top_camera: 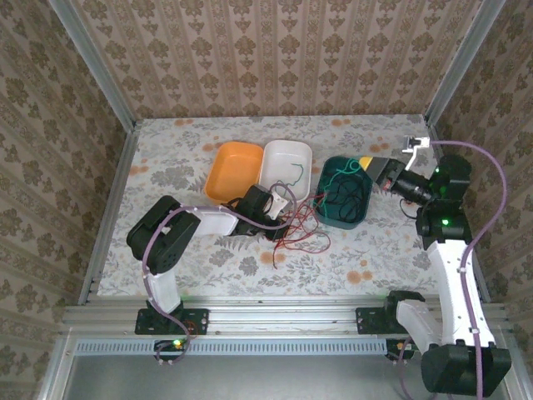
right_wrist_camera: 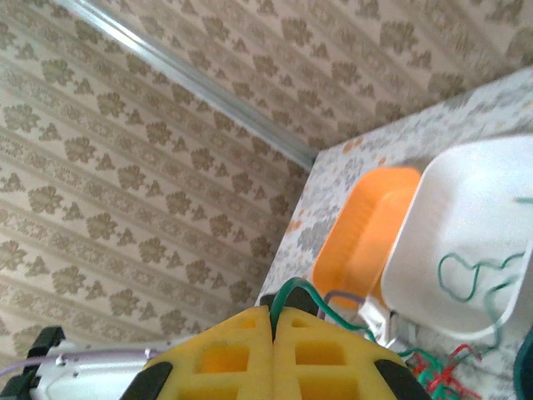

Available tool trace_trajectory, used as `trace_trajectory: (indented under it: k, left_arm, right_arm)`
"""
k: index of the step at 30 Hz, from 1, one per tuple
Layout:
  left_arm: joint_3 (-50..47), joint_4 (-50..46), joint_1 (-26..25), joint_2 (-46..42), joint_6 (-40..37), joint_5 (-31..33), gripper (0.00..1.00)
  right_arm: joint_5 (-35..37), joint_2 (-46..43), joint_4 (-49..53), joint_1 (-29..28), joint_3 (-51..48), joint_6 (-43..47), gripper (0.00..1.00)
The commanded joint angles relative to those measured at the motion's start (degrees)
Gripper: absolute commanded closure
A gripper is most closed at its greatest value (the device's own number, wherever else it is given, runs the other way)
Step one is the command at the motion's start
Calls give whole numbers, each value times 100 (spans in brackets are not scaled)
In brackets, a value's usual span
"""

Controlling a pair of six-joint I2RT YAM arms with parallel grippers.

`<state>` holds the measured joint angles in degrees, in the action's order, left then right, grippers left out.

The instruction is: Untangle the cables

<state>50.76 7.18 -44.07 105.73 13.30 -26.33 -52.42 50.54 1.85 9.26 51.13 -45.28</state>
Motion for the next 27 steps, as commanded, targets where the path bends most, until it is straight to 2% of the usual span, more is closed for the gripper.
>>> trace_trajectory:
  k: [1, 4, 9, 11, 16, 20, 23, 27]
  left_arm:
    - [-473, -1331, -37, 464, -107, 795, 100]
    - [-480, -1333, -40, 457, -108, 796, 100]
    - [-538, -1268, -64, 400, -116, 796, 100]
    - [-588, -1263, -66, 365, -102, 887, 100]
    - [-789, -1347, -105, 233, 153, 1602, 100]
    - [-1030, -1494, -282, -38, 442, 2162, 100]
    - [-1238, -1485, -565, -321, 564, 2449, 100]
    - [-1542, -1233, -675, -774, 691, 2703, 100]
  right_arm:
    - [424, -159, -12, 160, 391, 230, 100]
    - [574, -133, 38, 233, 447, 198, 100]
    - [378, -86, -136, 235, 447, 64, 100]
    - [523, -163, 42, 248, 515, 264, 100]
    - [858, -286, 309, 305, 818, 467, 100]
    - [433, -197, 222, 262, 999, 486, 99]
    - [39, -255, 305, -159, 962, 758, 98]
    - [-78, -308, 1107, -1176, 965, 1444, 98]
